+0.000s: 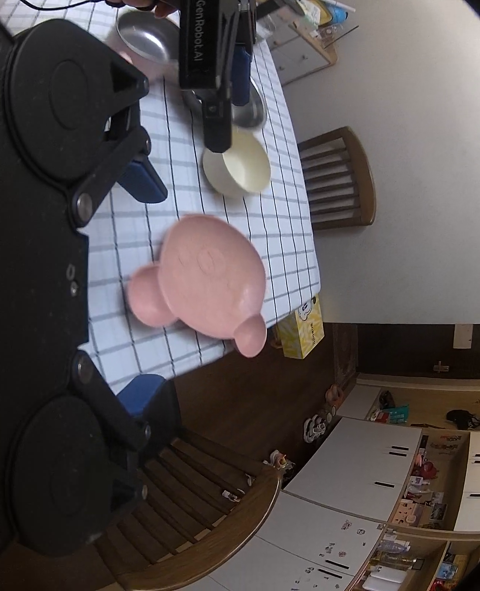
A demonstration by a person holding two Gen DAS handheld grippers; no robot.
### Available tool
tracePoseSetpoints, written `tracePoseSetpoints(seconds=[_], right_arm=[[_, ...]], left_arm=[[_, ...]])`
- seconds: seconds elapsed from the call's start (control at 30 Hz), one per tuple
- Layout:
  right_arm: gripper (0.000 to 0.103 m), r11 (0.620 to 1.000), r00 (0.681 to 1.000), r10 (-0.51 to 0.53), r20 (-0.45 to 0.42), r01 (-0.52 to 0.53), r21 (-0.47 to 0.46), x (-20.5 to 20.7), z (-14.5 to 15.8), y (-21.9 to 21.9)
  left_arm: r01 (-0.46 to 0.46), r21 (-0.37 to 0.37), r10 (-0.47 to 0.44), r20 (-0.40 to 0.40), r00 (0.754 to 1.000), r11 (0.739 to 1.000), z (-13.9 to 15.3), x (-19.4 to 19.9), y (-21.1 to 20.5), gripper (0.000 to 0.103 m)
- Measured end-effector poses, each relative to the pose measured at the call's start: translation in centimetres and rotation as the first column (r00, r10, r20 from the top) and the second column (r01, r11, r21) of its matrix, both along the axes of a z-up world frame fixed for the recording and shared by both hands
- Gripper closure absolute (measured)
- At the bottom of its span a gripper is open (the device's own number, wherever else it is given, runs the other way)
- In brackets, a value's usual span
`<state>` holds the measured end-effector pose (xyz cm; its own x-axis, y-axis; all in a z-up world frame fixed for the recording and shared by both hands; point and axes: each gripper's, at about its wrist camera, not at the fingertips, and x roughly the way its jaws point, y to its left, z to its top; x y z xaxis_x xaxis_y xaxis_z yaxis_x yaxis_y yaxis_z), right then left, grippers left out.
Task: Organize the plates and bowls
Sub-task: 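Move both grippers toward the pink bear-shaped plate, then close both grippers on the rim of the pink bear-shaped plate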
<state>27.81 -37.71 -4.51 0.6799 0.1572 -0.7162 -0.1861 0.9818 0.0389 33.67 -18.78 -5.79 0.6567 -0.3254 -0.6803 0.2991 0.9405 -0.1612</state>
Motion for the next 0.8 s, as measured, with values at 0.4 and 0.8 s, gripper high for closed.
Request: tracePoseSetpoints(seconds=[0.4,0.8], right_arm=[[0.015,1.0,0.994,-0.009,-0.107,0.009,0.003,9.1,-4.9,-2.5],[0.029,1.0,0.982,-0.003,-0.191,0.005,0.008,14.1,-8.6,-2.4]], left_arm=[[-0.031,0.097,0.039,-0.078,0.996,0.995,-5.4,8.2,-3.0,0.024],[-0.054,0.148,0.079,-0.172,0.982,0.988,-9.1,12.3,-4.3,0.035]])
